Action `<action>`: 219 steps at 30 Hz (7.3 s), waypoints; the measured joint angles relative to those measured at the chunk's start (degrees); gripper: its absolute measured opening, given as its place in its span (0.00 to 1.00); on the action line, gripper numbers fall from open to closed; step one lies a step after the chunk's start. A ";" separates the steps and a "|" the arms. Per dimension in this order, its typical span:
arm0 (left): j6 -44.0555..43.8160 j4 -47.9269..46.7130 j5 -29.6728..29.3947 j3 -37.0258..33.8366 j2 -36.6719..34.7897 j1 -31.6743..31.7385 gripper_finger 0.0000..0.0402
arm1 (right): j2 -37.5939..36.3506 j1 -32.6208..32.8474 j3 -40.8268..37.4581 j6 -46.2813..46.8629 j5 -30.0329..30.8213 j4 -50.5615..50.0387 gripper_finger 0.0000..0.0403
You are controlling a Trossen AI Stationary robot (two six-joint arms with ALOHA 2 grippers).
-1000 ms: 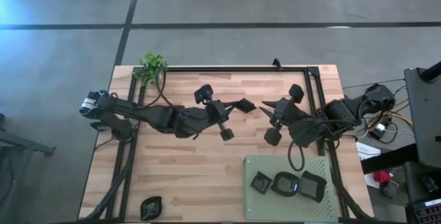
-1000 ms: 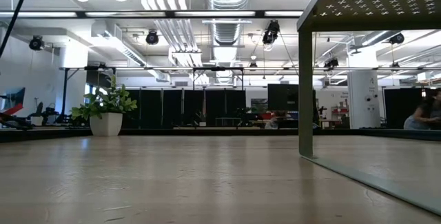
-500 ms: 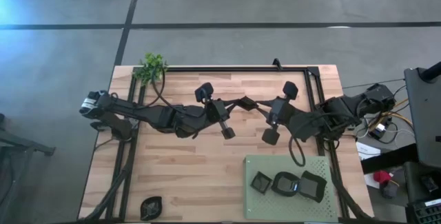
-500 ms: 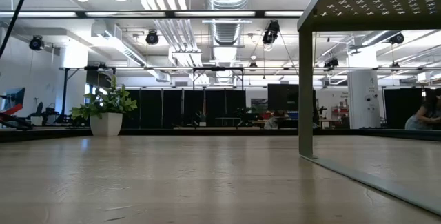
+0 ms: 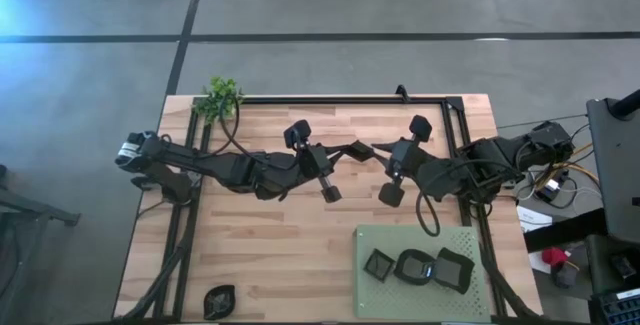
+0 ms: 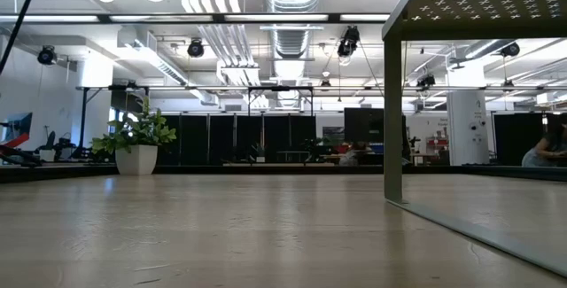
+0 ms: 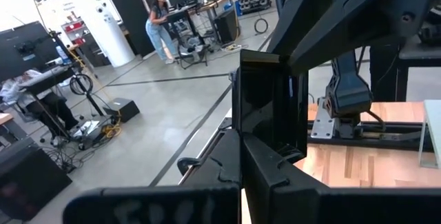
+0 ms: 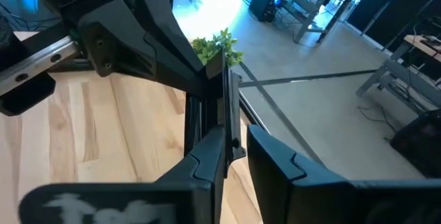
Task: Pick & Place Mini shaped plates
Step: Stack the square plate on the square plates on the shelf, then stack the leaf-shaped plate on the leaf-shaped plates on the shelf
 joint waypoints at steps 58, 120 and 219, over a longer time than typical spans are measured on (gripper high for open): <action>-2.77 -7.62 -4.50 0.09 -5.43 -7.34 0.25 | -4.03 0.08 0.13 27.60 -18.63 -12.07 0.02; -4.66 -33.83 32.90 -0.04 -11.39 -1.68 0.25 | 11.50 13.97 -4.66 78.73 -44.34 -12.14 0.02; -73.66 -7.76 58.12 -52.59 -11.50 -35.43 0.25 | -4.68 5.18 -1.22 26.17 -34.25 -12.55 0.17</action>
